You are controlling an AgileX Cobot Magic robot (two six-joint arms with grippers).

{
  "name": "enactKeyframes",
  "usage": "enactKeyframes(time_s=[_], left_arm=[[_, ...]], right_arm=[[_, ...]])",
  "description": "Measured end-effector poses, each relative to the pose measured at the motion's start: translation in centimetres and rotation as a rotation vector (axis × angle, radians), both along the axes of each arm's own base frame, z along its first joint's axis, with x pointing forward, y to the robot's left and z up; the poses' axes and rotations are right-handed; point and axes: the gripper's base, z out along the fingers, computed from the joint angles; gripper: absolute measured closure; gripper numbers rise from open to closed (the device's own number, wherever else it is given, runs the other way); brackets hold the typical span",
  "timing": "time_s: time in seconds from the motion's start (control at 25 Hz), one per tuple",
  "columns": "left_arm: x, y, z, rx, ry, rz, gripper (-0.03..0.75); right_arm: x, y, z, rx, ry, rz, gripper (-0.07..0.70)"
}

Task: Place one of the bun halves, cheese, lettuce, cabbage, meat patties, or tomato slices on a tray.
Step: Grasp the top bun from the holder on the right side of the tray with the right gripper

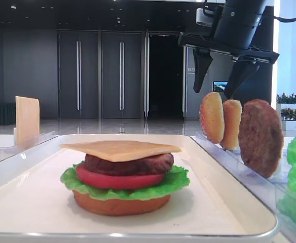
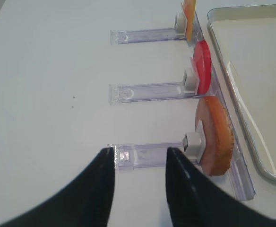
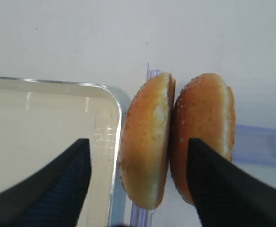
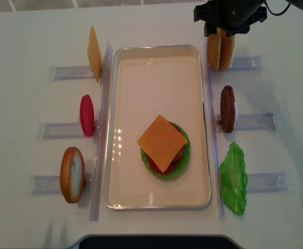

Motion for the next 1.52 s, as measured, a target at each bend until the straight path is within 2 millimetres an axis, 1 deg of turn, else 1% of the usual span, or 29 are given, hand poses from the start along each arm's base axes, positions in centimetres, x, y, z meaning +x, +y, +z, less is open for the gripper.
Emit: enactKeyframes(time_s=[0.52, 0.72, 1.04, 1.16, 1.24, 1.4, 1.52], left_arm=[[0.0, 0.0, 0.0, 0.000, 0.000, 0.000, 0.433], [0.0, 0.0, 0.0, 0.000, 0.000, 0.000, 0.433], [0.0, 0.0, 0.0, 0.000, 0.000, 0.000, 0.433], [0.0, 0.0, 0.0, 0.000, 0.000, 0.000, 0.433], [0.0, 0.0, 0.0, 0.000, 0.000, 0.000, 0.433], [0.0, 0.0, 0.0, 0.000, 0.000, 0.000, 0.433], [0.0, 0.0, 0.0, 0.000, 0.000, 0.000, 0.433]], right_arm=[[0.1, 0.1, 0.0, 0.007, -0.007, -0.002, 0.181], [0.4, 0.3, -1.7, 0.012, 0.039, -0.009, 0.181], [0.8, 0.6, -2.7, 0.018, 0.038, -0.011, 0.186], [0.9, 0.6, -3.1, 0.013, 0.040, -0.010, 0.216], [1.0, 0.6, -3.1, 0.006, 0.037, -0.007, 0.249], [1.0, 0.5, -3.1, -0.003, 0.034, -0.003, 0.357], [1.0, 0.5, -3.1, -0.003, 0.034, -0.003, 0.365]])
